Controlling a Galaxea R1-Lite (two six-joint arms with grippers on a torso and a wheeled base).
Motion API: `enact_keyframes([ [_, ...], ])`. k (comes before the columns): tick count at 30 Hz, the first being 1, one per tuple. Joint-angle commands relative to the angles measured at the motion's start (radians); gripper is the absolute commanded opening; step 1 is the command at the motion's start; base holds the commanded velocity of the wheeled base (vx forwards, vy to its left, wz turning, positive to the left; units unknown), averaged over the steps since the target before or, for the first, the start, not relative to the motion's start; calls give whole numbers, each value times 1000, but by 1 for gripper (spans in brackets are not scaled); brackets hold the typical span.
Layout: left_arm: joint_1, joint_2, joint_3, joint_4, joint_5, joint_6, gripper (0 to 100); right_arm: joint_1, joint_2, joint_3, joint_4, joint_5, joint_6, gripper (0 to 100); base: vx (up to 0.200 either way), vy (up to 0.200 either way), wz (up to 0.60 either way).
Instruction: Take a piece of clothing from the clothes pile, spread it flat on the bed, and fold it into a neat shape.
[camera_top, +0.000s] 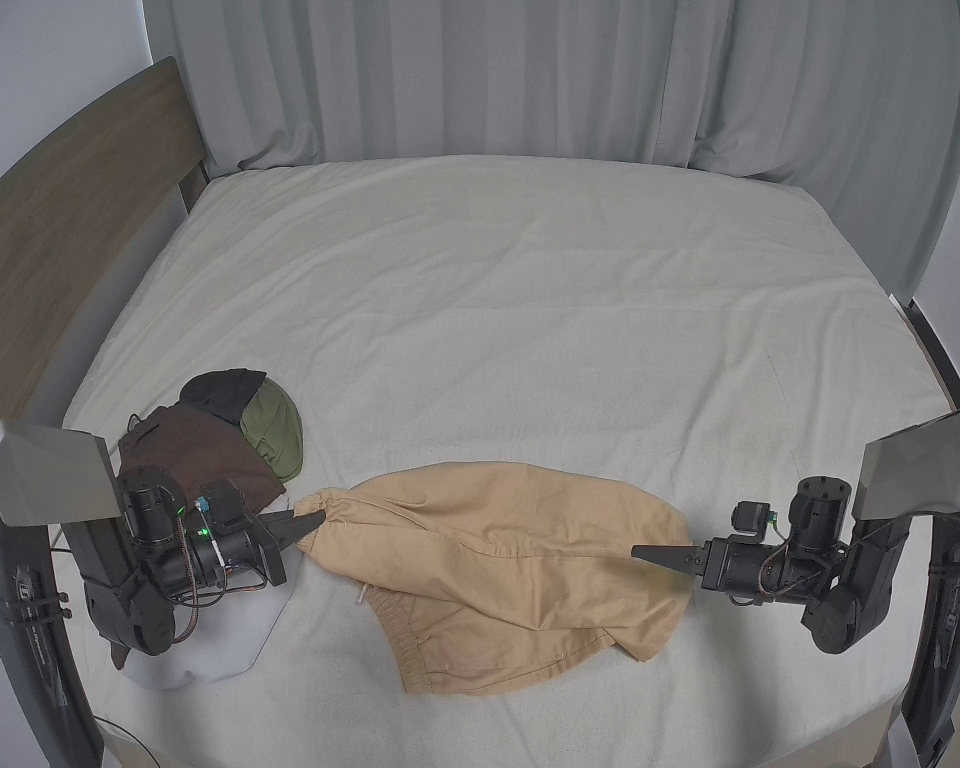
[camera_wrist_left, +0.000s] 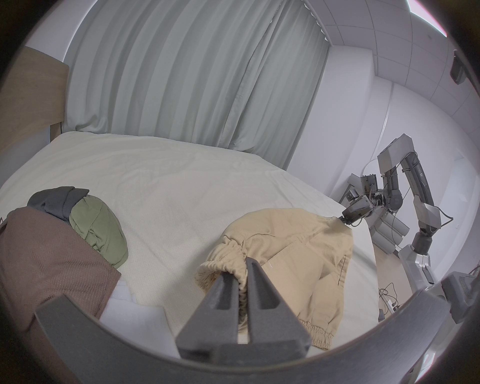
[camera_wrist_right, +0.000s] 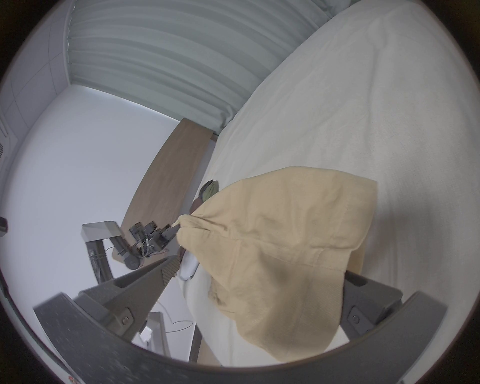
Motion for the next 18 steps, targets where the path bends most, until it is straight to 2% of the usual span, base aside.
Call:
enact_keyframes([
  [1, 1, -3, 0, -2, 0, -1, 0, 1, 45, -11, 0, -65, -1, 100, 0, 0, 0],
  [18, -1, -6, 0, -2, 0, -1, 0, 26, 67, -34, -1, -75, 0, 100, 0, 0, 0],
])
